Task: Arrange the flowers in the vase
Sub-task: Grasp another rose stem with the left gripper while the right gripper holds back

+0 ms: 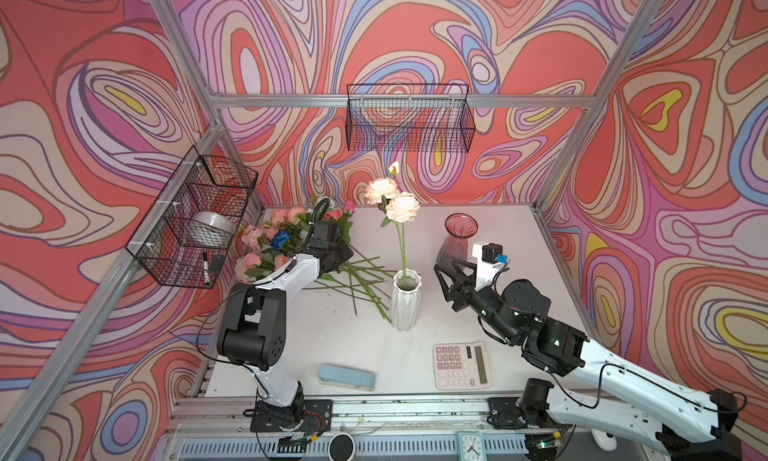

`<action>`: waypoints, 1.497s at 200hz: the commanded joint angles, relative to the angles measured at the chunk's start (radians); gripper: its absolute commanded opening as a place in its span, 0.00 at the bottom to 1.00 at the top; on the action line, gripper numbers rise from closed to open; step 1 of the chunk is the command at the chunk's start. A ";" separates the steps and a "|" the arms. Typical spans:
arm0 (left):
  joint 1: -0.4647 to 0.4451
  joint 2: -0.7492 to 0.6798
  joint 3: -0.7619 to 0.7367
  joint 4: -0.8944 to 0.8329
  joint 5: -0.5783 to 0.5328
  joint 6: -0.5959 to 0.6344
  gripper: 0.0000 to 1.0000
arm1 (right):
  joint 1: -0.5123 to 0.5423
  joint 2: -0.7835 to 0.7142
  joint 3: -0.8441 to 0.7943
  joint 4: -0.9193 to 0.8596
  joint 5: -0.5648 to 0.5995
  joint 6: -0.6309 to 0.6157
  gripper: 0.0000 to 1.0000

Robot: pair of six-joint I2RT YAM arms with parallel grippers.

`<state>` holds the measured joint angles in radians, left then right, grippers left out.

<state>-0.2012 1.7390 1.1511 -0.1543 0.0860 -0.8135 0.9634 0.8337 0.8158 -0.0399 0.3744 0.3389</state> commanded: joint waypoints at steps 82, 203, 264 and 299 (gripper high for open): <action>0.026 0.134 0.050 -0.017 -0.061 0.030 0.35 | -0.001 -0.019 -0.017 -0.028 0.034 -0.006 0.55; 0.029 0.034 -0.006 0.094 -0.090 0.028 0.00 | -0.002 -0.016 -0.016 -0.035 0.049 -0.004 0.55; 0.030 -0.255 -0.068 0.124 -0.145 0.068 0.00 | -0.002 -0.014 -0.015 -0.032 0.053 -0.004 0.56; 0.029 -0.479 -0.124 0.128 -0.099 0.067 0.00 | -0.002 -0.013 -0.003 -0.035 0.043 -0.007 0.57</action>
<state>-0.1764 1.3914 1.0660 -0.0483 -0.0265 -0.7593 0.9634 0.8257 0.8101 -0.0681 0.4122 0.3382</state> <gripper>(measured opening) 0.065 0.563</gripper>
